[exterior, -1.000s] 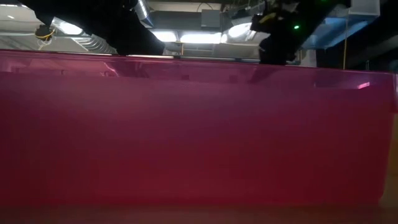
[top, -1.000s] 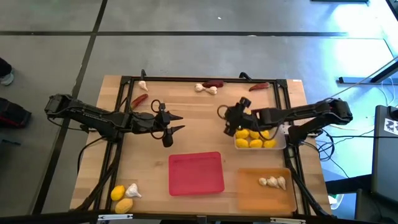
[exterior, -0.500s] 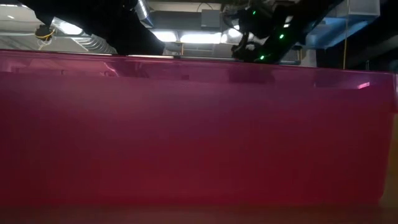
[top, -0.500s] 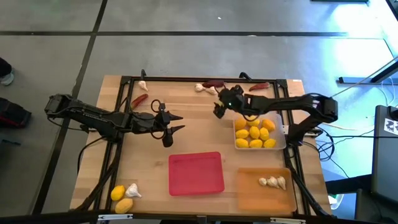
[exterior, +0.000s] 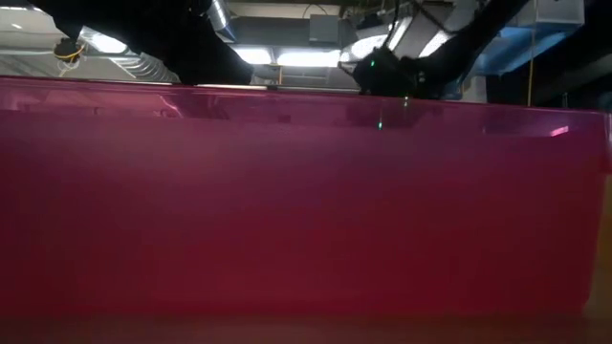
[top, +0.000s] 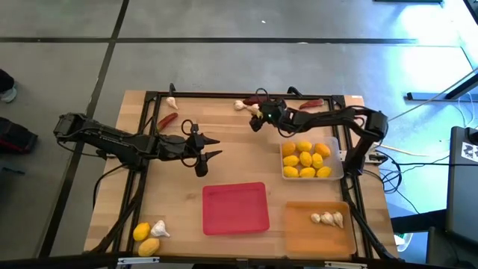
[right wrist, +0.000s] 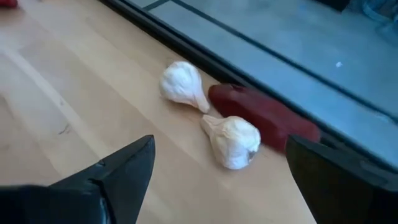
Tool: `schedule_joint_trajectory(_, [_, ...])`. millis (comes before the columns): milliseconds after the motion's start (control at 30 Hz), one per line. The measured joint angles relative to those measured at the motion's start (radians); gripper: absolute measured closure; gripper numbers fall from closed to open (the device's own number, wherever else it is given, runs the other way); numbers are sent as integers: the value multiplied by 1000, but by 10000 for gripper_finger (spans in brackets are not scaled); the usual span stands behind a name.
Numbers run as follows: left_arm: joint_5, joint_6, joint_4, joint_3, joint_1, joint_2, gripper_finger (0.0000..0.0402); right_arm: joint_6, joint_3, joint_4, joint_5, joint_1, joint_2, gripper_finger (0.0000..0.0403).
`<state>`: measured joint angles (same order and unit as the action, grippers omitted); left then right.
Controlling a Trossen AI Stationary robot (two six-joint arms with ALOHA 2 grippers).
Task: Sort produce into baskets
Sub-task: Put the white garlic into the orange bin
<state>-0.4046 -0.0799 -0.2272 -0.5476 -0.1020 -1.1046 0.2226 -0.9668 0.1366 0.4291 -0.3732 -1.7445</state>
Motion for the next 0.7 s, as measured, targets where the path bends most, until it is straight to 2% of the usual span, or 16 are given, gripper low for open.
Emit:
schedule_joint_trajectory(367, [0,1,0,0,0,0,233,65,-39,54,-133,-102,-106,52])
schedule_joint_trajectory(700, [0,1,0,0,0,0,233,93,-149,-32,-214,-153,-192,52])
